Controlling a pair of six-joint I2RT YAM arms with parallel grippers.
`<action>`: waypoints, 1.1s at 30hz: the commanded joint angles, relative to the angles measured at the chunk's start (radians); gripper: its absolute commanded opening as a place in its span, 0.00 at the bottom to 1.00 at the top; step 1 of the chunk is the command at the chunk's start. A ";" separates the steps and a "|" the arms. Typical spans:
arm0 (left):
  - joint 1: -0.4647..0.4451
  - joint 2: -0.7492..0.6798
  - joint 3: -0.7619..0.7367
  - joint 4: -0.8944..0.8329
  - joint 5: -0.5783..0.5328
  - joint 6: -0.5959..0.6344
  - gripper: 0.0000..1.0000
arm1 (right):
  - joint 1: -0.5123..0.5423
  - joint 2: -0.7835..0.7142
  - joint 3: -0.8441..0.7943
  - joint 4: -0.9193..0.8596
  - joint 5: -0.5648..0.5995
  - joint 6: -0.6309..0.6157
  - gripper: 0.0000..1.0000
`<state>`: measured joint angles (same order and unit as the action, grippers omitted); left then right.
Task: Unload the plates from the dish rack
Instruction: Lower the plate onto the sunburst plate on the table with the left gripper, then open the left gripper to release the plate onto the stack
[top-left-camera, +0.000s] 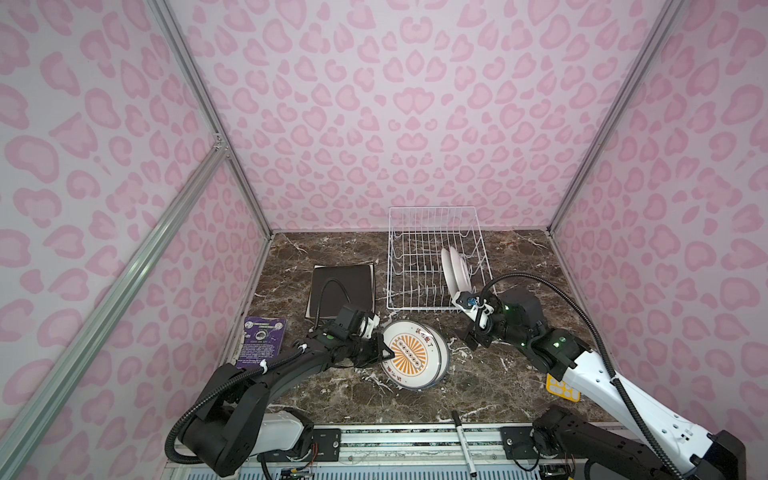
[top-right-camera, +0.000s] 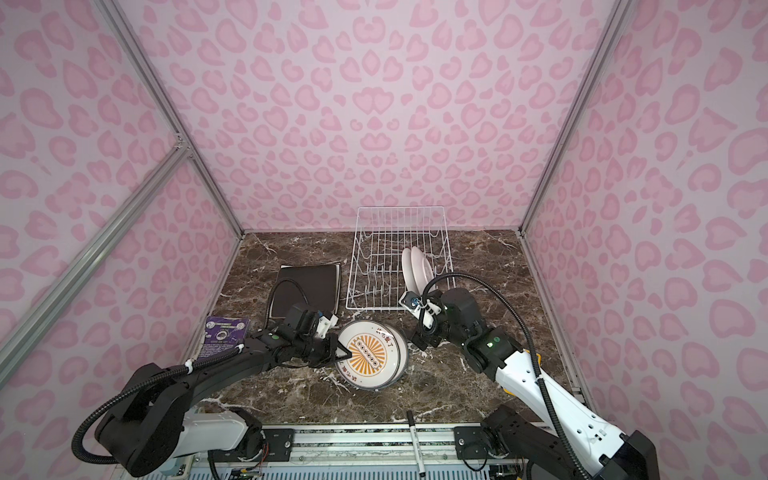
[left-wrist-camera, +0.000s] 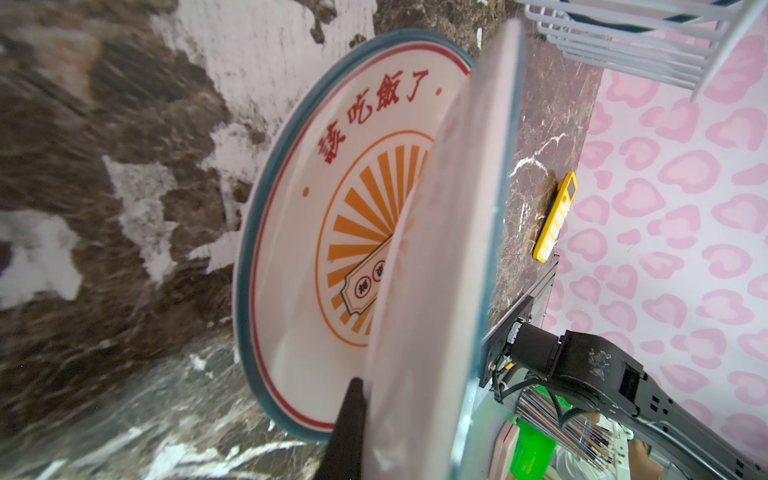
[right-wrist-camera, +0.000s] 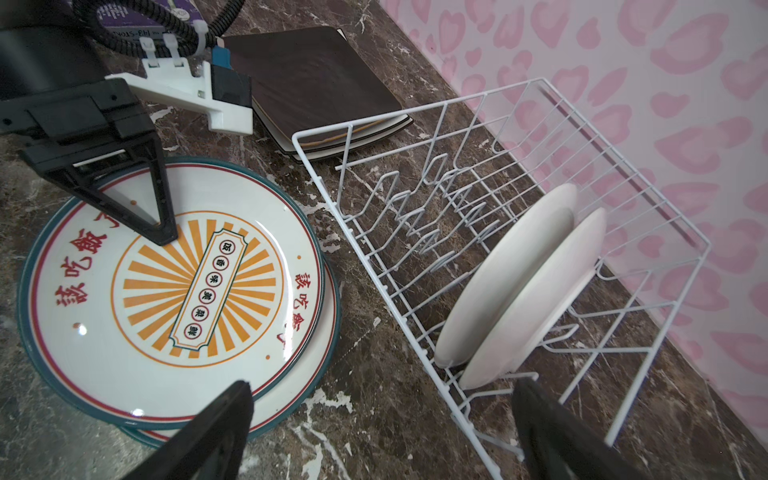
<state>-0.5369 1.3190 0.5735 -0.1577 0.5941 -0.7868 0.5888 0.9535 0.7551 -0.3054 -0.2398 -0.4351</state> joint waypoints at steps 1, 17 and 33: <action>-0.002 0.008 0.022 0.033 0.014 -0.001 0.13 | 0.001 0.001 -0.001 0.020 0.006 0.012 0.99; -0.004 0.014 0.062 -0.076 -0.050 0.044 0.50 | 0.000 0.009 0.001 0.045 0.005 0.028 0.99; -0.039 0.022 0.150 -0.218 -0.157 0.036 0.65 | 0.001 0.018 -0.002 0.054 0.003 0.052 0.99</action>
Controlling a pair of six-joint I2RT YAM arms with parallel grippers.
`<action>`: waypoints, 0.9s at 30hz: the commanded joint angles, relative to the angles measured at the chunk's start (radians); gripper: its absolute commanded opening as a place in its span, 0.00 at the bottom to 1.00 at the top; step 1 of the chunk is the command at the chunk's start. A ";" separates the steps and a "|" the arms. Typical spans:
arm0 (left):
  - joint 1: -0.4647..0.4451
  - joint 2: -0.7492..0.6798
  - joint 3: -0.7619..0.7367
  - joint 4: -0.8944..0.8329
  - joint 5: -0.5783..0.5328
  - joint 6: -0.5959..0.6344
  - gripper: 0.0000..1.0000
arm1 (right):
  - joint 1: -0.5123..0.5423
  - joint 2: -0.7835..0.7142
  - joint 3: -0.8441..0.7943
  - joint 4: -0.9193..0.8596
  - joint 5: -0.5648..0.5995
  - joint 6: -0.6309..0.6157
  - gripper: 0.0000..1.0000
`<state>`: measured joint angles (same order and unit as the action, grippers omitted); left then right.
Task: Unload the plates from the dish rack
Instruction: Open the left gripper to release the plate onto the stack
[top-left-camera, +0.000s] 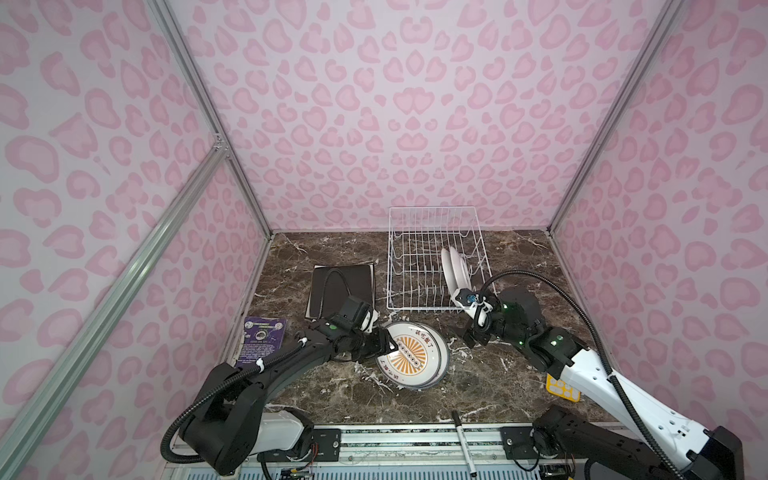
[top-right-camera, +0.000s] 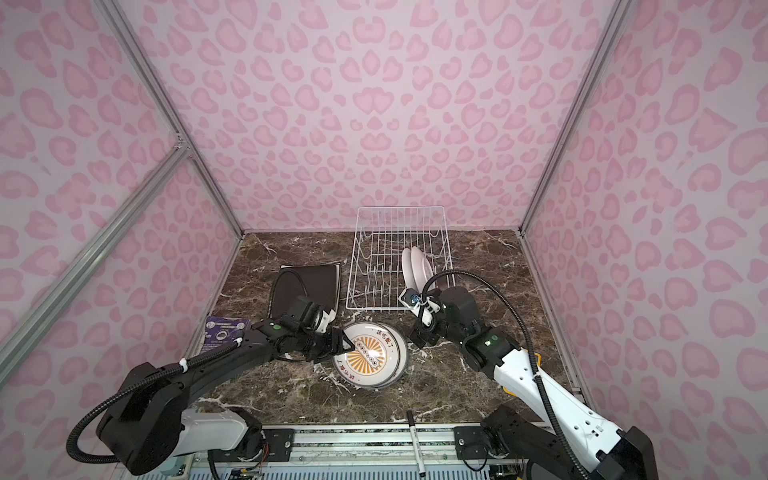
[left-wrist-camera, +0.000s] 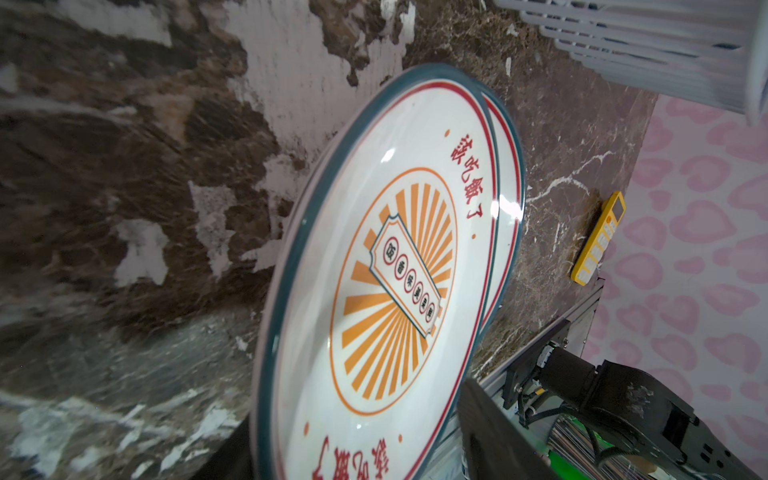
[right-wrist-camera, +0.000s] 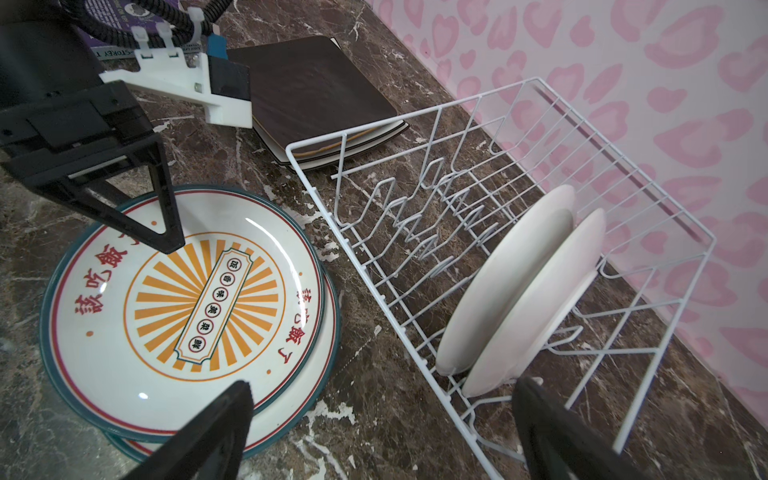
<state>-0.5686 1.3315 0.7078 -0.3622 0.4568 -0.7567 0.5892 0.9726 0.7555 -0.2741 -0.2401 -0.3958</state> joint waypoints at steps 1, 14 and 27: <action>-0.010 0.014 0.018 -0.014 -0.023 0.004 0.65 | 0.001 -0.002 -0.005 0.024 0.006 0.012 0.99; -0.024 0.062 0.084 -0.080 -0.075 0.048 0.67 | 0.000 -0.002 -0.019 0.036 0.008 0.014 0.99; -0.025 0.074 0.131 -0.158 -0.123 0.084 0.67 | 0.000 -0.010 -0.033 0.043 0.021 0.013 0.99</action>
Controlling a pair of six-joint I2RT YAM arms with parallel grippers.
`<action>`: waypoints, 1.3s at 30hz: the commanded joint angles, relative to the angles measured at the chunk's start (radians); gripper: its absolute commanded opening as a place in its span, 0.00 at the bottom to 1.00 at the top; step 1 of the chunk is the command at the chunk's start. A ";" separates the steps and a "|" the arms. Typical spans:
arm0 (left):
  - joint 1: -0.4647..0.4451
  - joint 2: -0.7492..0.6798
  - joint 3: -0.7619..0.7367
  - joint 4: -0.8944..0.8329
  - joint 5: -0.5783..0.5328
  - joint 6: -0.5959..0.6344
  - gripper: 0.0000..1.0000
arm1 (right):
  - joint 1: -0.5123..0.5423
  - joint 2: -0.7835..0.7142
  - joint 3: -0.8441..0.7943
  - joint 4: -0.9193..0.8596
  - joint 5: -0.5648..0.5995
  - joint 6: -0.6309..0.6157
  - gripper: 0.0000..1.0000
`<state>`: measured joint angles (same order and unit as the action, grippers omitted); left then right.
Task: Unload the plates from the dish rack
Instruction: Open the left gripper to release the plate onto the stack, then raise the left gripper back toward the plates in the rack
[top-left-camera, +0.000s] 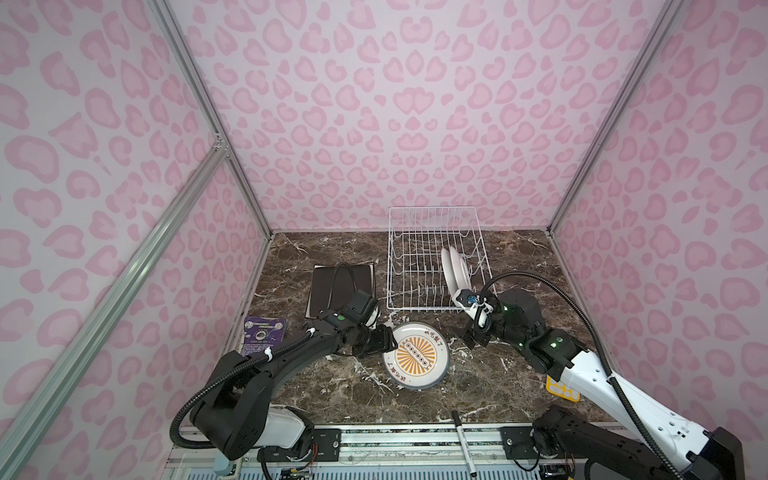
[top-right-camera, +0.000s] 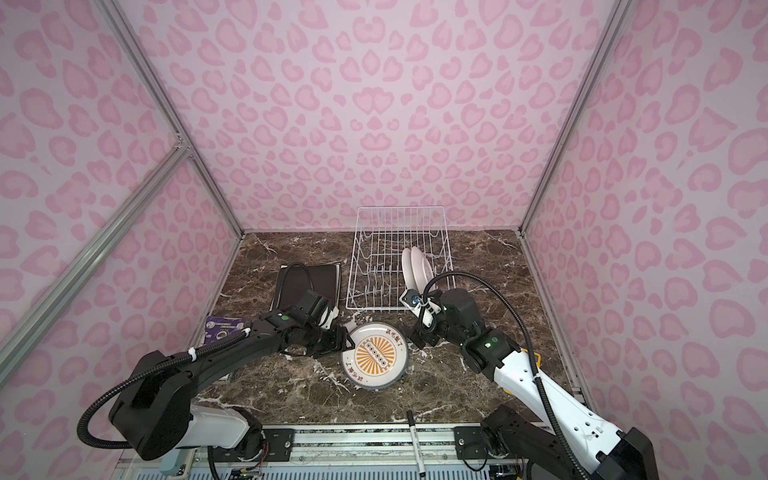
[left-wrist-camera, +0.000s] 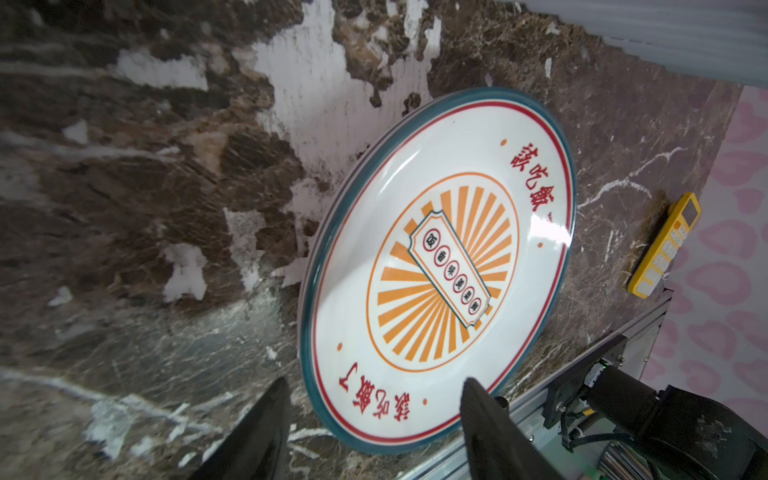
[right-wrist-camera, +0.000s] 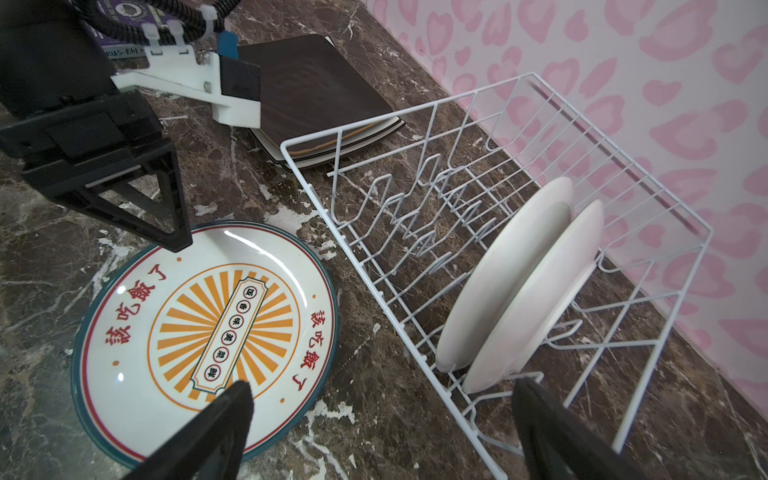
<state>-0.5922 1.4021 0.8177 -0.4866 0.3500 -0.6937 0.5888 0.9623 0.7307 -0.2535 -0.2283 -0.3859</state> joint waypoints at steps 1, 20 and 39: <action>-0.001 0.003 0.021 -0.035 -0.016 0.021 0.67 | 0.002 0.001 -0.006 0.023 0.008 0.002 0.99; -0.001 -0.164 0.284 -0.091 -0.301 0.193 0.67 | -0.002 -0.016 0.000 0.119 0.180 0.121 0.99; -0.010 0.298 0.740 0.062 0.050 0.214 0.65 | -0.089 -0.023 0.081 0.001 0.194 0.309 0.99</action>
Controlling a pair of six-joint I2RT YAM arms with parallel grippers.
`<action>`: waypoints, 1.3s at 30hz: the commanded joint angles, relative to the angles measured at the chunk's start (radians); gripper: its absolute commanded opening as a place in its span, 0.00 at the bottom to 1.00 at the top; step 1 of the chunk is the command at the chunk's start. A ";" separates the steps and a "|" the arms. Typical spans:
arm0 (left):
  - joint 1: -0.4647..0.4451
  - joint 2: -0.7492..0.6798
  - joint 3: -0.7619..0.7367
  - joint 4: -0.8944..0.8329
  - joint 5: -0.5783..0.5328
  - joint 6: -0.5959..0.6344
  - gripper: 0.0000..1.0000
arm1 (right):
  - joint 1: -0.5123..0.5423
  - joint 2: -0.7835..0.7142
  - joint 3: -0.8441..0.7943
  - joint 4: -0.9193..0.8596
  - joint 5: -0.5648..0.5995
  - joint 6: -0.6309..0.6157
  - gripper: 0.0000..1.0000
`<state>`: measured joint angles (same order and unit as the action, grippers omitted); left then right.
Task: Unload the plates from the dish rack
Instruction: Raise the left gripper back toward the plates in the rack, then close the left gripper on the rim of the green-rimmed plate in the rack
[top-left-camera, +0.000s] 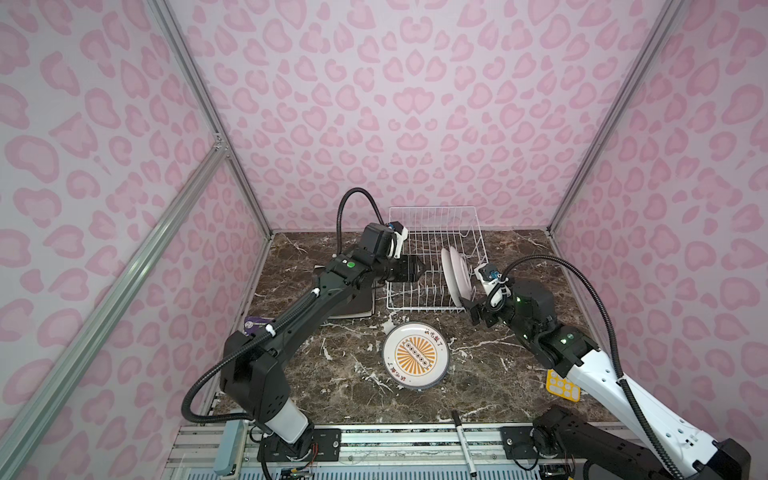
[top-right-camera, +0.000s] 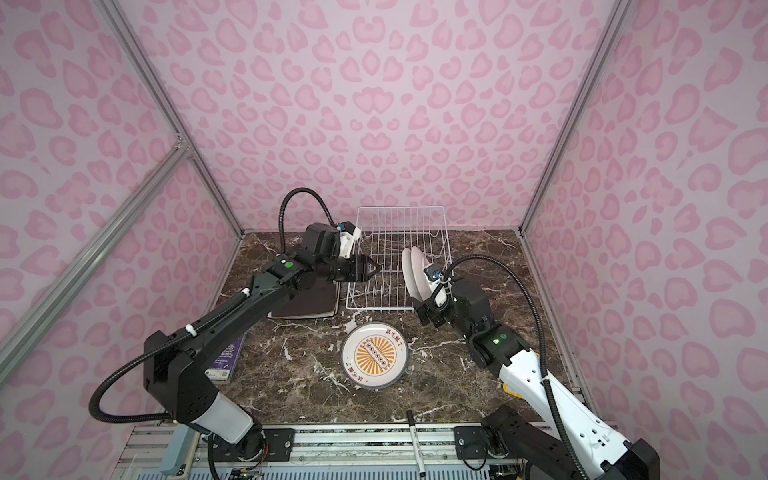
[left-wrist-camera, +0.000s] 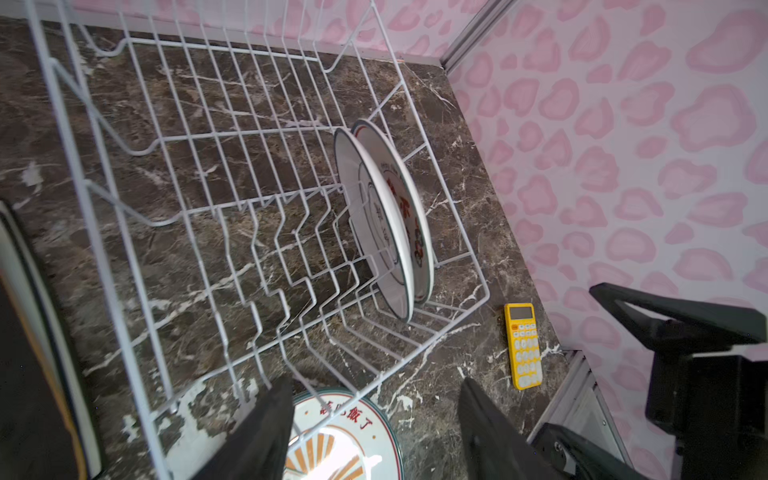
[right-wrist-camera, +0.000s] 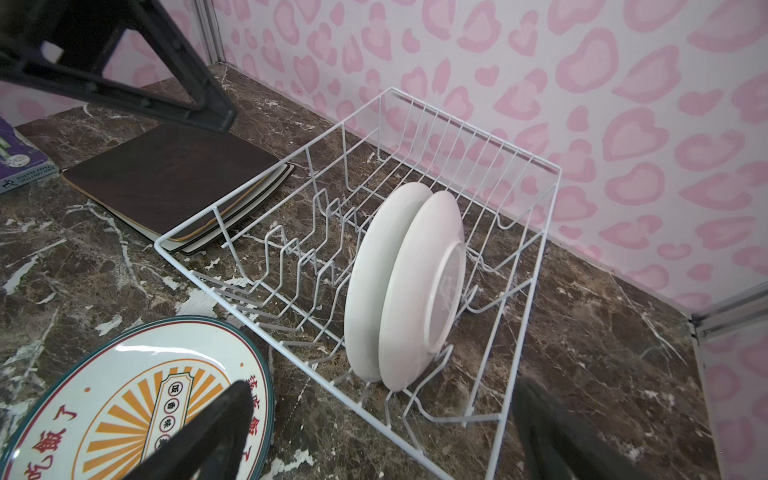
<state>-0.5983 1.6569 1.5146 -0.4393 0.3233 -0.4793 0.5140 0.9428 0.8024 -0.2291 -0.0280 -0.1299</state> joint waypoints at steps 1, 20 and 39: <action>-0.007 0.066 0.061 0.014 0.090 -0.004 0.65 | -0.026 -0.004 0.013 -0.032 -0.011 0.066 0.99; -0.044 0.328 0.239 0.022 0.158 -0.062 0.38 | -0.096 -0.024 -0.019 -0.010 -0.040 0.083 0.99; -0.049 0.463 0.334 0.104 0.143 -0.152 0.23 | -0.099 -0.048 -0.047 0.024 -0.020 0.094 0.99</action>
<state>-0.6472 2.1090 1.8275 -0.3782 0.4706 -0.6121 0.4126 0.8944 0.7593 -0.2295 -0.0540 -0.0448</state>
